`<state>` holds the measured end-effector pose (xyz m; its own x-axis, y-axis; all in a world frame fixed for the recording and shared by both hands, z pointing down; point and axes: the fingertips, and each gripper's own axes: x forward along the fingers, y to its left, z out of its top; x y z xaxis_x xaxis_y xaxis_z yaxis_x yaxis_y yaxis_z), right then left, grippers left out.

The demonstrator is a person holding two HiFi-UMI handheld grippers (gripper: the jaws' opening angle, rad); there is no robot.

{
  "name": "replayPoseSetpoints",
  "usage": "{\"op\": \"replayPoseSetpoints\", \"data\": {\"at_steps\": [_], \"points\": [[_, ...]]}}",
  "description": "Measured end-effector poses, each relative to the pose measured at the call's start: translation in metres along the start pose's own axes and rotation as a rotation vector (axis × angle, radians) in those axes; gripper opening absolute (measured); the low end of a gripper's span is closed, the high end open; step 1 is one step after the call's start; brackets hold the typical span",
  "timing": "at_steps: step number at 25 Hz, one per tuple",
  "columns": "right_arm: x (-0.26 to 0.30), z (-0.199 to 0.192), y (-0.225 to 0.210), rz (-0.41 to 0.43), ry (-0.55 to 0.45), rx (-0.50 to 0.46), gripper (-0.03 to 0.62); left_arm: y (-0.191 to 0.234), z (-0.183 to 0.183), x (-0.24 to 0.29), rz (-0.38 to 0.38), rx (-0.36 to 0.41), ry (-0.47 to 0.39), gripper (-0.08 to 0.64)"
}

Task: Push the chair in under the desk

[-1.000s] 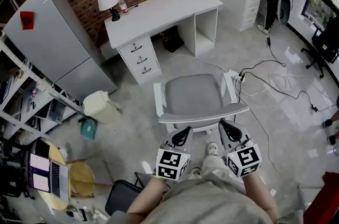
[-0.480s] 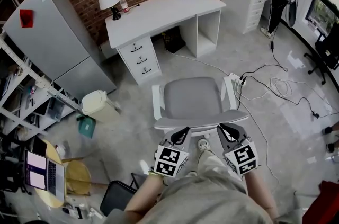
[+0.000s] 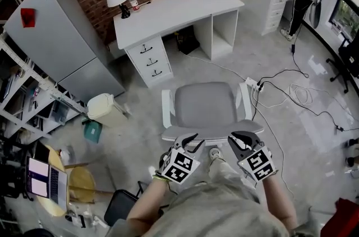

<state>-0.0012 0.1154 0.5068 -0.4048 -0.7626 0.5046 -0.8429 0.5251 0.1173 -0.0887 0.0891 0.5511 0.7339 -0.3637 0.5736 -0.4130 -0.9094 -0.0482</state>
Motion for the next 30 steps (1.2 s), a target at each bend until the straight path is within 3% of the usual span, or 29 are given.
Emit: {"op": "replayPoseSetpoints", "data": {"at_steps": [3,10,18,30], "points": [[0.007,-0.007,0.002,0.050,0.055,-0.051,0.095,-0.001,-0.009,0.005,-0.038,0.084,0.057,0.153],[0.018,-0.017,0.010,0.137,0.153,-0.216,0.095,-0.002,-0.024,0.010,-0.118,0.194,0.143,0.177],[0.030,-0.042,0.015,0.241,0.296,-0.385,0.095,0.000,-0.041,0.024,-0.172,0.374,0.275,0.183],[0.051,-0.075,0.012,0.321,0.463,-0.639,0.094,0.001,-0.068,0.045,-0.224,0.580,0.441,0.183]]}}
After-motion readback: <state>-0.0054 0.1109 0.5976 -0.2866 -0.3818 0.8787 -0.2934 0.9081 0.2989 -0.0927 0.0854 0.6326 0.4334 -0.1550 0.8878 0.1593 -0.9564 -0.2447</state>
